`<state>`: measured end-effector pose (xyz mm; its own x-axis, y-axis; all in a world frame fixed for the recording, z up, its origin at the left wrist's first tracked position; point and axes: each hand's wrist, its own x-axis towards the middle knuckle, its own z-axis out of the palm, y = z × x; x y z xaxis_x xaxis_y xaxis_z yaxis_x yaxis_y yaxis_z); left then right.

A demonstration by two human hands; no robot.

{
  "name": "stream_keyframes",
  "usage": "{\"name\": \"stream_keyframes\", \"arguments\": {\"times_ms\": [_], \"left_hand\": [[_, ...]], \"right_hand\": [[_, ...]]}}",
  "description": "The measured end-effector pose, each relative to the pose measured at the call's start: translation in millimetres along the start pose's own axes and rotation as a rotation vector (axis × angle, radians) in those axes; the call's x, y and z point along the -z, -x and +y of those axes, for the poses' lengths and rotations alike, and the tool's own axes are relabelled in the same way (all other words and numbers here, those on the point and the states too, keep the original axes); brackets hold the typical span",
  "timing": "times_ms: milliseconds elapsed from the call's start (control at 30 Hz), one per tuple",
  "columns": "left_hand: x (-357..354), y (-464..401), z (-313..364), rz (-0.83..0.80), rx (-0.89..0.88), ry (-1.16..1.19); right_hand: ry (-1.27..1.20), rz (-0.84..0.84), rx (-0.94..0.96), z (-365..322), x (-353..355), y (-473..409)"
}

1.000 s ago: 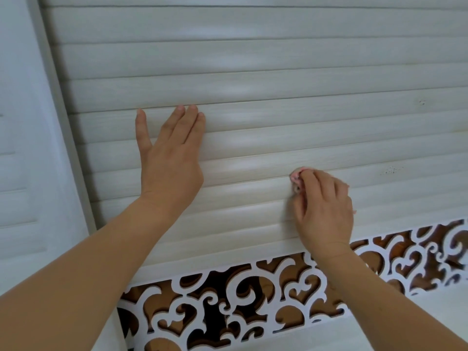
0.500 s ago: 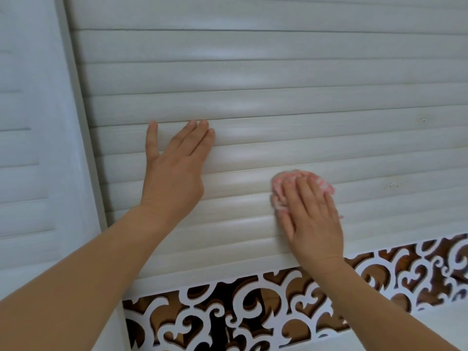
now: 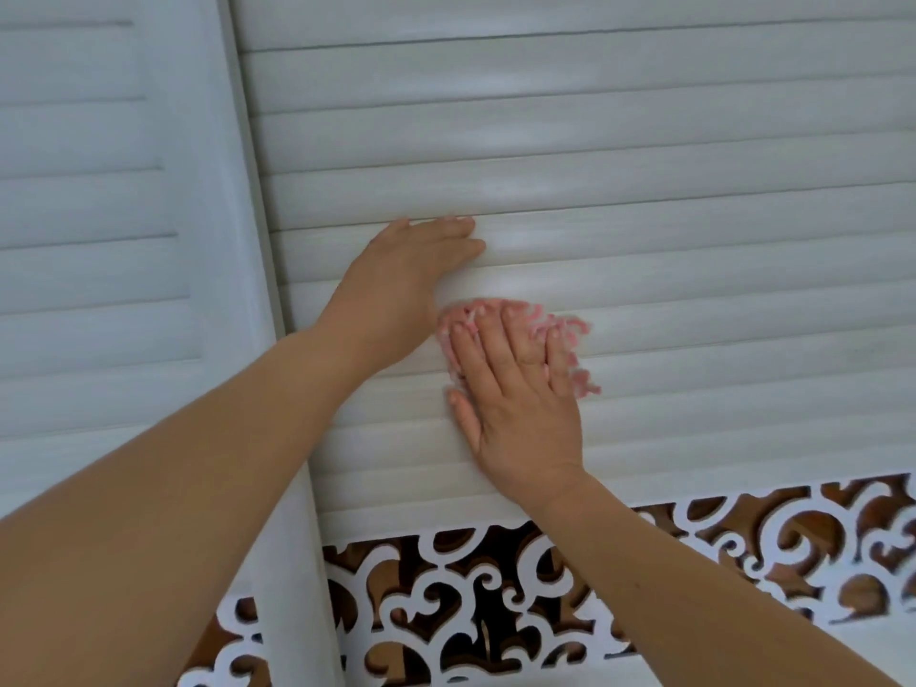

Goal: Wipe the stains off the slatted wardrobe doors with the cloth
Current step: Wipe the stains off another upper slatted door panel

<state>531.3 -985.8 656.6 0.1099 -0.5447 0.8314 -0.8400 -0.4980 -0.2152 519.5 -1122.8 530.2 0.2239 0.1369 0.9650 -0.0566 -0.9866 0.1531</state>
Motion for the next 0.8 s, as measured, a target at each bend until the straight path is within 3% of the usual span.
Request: {"name": "stream_keyframes", "arguments": {"times_ms": [200, 467, 800], "left_hand": [[-11, 8, 1, -0.007, -0.056, -0.087], [-42, 40, 15, -0.034, -0.113, -0.237], [-53, 46, 22, 0.024, -0.068, -0.318]], "right_hand": [[-0.034, 0.031, 0.122, -35, -12, 10], [-0.042, -0.11, 0.309, -14, -11, 66], [0.098, -0.249, 0.18, 75, 15, 113]]}}
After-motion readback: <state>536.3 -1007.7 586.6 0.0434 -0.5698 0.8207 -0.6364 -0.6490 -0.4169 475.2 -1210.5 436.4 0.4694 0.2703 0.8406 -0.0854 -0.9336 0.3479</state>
